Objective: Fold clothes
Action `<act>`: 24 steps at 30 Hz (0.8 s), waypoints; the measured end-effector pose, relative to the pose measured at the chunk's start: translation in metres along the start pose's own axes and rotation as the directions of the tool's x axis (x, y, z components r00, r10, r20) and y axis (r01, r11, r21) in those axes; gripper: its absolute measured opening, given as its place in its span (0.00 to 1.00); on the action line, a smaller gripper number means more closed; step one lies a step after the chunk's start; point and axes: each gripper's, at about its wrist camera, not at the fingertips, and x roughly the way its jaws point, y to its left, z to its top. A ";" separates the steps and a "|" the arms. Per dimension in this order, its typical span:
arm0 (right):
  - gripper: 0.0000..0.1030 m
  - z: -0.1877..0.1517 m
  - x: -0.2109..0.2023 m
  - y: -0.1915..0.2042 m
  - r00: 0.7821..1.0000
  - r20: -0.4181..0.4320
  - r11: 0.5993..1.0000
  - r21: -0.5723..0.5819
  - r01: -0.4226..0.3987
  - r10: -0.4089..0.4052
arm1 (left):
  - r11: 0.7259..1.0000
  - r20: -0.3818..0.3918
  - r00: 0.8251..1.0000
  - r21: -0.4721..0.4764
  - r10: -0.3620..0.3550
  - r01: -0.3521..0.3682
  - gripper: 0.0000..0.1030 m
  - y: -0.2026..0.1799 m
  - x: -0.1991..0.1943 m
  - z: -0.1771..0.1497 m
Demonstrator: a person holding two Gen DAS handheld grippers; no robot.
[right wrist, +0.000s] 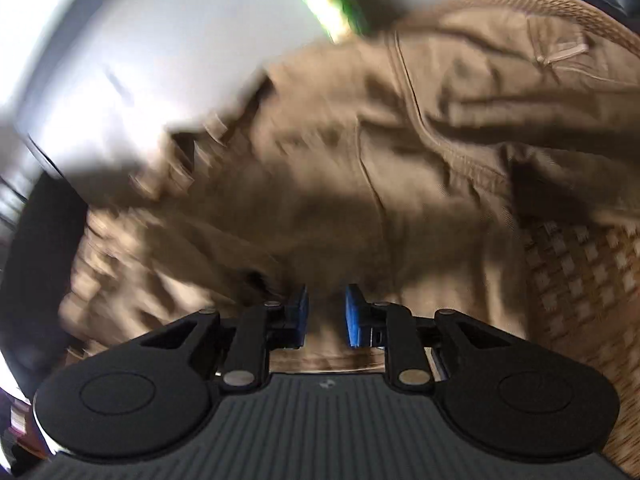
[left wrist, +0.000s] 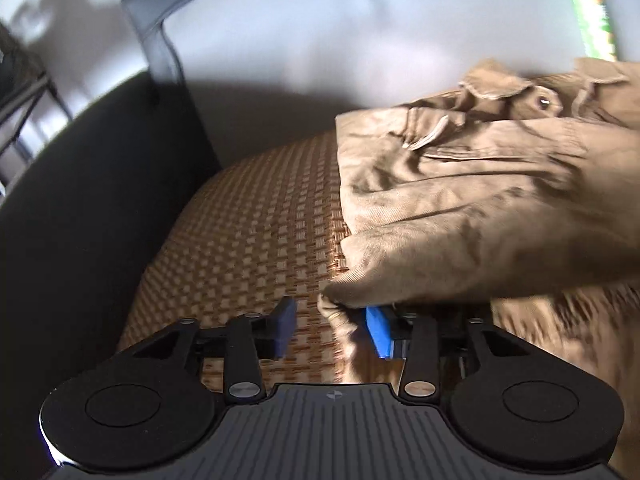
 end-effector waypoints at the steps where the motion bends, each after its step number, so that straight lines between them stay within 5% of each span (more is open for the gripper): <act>1: 0.28 -0.002 -0.009 0.006 0.999 0.016 0.999 -0.011 -0.034 0.034 | 1.000 0.011 1.000 0.006 0.002 -0.002 0.55 0.002 -0.007 -0.002; 3: 0.41 -0.004 -0.018 0.023 0.997 0.022 0.996 -0.053 -0.069 0.070 | 1.000 0.034 0.999 -0.010 0.008 -0.008 0.55 0.008 -0.020 -0.003; 9: 0.30 -0.008 0.002 0.047 0.993 0.032 0.988 -0.105 -0.113 0.117 | 0.998 0.108 0.994 -0.061 -0.017 0.023 0.57 0.000 -0.038 0.016; 13: 0.29 -0.017 0.037 0.030 0.999 -0.028 0.987 -0.158 0.014 -0.019 | 0.999 0.043 0.999 -0.040 -0.001 0.002 0.58 -0.014 -0.012 0.025; 16: 0.33 -0.013 0.027 0.036 1.000 -0.027 0.989 -0.147 -0.002 -0.002 | 0.999 0.066 0.998 -0.042 0.010 -0.007 0.58 -0.011 -0.013 0.019; 19: 0.34 -0.007 0.002 0.047 0.997 0.039 0.985 -0.165 -0.055 0.062 | 0.997 0.131 0.990 0.057 0.050 -0.058 0.59 -0.019 -0.021 0.012; 22: 0.52 -0.001 0.007 0.054 0.999 0.044 0.973 -0.232 0.017 -0.007 | 0.976 0.191 0.980 0.192 0.063 -0.100 0.60 -0.034 -0.029 0.003; 24: 0.52 0.001 0.017 0.053 0.998 0.029 0.967 -0.246 0.061 -0.055 | 0.959 0.228 0.972 0.259 0.053 -0.113 0.62 -0.043 -0.035 -0.004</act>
